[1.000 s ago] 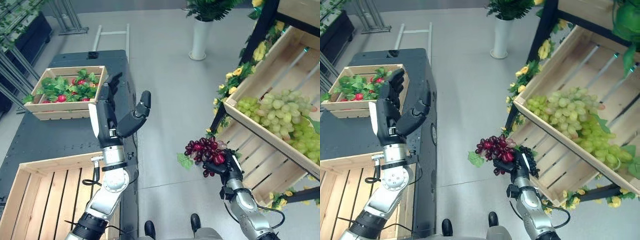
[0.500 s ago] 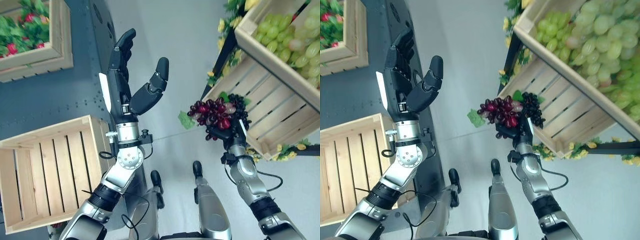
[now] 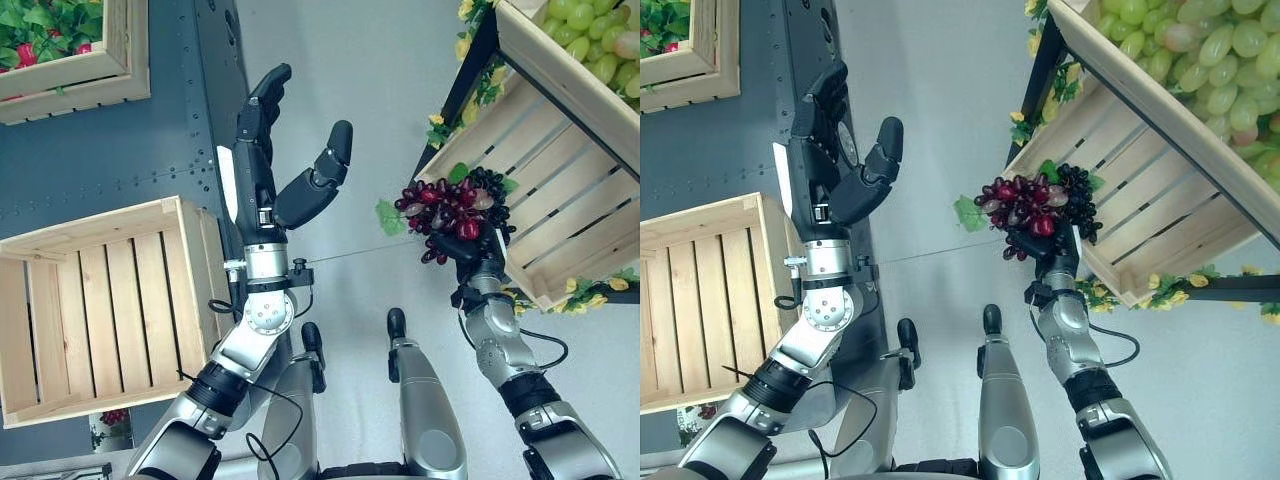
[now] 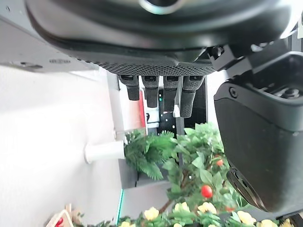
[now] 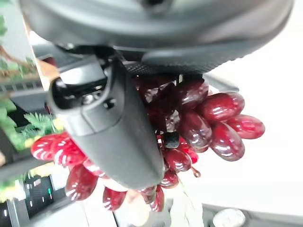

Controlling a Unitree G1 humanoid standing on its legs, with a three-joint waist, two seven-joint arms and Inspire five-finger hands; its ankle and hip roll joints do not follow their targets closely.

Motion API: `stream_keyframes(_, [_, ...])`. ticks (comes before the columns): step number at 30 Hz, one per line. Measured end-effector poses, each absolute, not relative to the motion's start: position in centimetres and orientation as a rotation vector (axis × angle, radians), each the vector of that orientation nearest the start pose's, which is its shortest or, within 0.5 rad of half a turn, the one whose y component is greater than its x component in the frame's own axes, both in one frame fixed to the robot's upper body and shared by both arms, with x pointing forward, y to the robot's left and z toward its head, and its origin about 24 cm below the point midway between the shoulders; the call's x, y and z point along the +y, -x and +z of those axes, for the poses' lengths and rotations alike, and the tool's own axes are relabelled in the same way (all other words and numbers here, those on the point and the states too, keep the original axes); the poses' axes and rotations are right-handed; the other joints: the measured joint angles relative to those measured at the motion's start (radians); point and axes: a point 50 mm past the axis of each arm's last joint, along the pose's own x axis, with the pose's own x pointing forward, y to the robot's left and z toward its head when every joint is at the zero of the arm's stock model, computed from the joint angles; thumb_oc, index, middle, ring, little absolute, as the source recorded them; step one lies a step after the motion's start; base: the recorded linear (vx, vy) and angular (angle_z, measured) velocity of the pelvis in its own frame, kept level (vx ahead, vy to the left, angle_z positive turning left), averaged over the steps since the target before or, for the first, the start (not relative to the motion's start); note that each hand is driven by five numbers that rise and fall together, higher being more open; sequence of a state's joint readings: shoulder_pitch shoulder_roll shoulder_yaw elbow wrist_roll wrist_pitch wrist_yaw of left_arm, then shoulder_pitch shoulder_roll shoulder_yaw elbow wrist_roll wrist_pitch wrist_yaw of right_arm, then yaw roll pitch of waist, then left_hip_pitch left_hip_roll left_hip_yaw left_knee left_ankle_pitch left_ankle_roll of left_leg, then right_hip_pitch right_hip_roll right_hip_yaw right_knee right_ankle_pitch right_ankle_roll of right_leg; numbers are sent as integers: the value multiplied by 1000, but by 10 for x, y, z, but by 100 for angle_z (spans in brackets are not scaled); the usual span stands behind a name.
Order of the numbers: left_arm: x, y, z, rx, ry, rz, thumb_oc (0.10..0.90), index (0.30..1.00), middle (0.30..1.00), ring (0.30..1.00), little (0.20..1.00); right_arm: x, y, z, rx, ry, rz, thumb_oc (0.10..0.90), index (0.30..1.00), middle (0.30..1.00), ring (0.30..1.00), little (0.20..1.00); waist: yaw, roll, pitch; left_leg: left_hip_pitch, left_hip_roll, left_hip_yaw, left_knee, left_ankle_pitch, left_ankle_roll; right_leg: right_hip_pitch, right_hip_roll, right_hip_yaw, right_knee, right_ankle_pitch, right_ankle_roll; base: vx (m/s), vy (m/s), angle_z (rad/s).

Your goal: Pick up the fruits from the basket on one side to the basket on the other side

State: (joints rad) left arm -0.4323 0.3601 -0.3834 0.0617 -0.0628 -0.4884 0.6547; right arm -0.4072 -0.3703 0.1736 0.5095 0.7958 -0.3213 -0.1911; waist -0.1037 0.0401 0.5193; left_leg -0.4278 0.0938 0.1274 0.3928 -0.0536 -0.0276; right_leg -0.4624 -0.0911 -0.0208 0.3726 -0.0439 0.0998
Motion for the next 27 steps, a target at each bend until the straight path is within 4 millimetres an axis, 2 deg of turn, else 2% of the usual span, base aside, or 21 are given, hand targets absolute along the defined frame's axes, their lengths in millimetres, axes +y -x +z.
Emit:
stream_keyframes(2, [126,-289,168,-781,13,113,800,900,900,900,900,-232,-324,74,-172,-480,-311,400,300,300,300,300,11,2,2,-5,1,-4,18,-4,-5,0,0,-4,8,1,-8,51,-36,2])
stream_keyframes(7, [131,-291,166,-763,11,118,800,900,900,900,900,-260,-329,86,-226,-547,-496,400,300,300,300,300,16,2,3,-6,2,-11,29,-6,-1,5,0,-12,17,-4,-8,51,-37,3])
stream_keyframes(12, [137,-293,165,-744,5,110,800,900,900,900,900,-272,-330,93,-253,-610,-589,400,300,300,300,300,16,2,3,0,4,-12,35,-6,-2,10,0,-14,28,-7,-11,39,-43,2])
stream_keyframes(21, [136,-294,164,-728,8,92,800,900,900,900,900,-301,-320,82,-204,-608,-772,400,300,300,300,300,18,7,6,-1,8,-15,37,-11,-3,11,1,-17,33,-10,-14,39,-56,1])
stream_keyframes(22, [135,-294,162,-718,15,82,800,900,900,900,900,-306,-318,80,-191,-595,-803,569,554,554,554,554,18,9,7,0,8,-15,33,-11,-4,10,1,-18,31,-10,-14,11,-33,0])
stream_keyframes(23, [134,-294,161,-714,15,77,800,900,900,900,900,-307,-317,79,-186,-590,-812,800,900,900,900,900,17,10,7,-1,8,-15,32,-11,-4,9,1,-18,31,-10,-14,17,-48,0])
stream_keyframes(27, [129,-293,159,-705,8,51,800,900,900,900,900,-315,-315,79,-173,-560,-846,800,900,900,900,900,16,18,11,-4,8,-14,17,-4,-10,2,2,-19,26,-10,-15,7,-22,0])
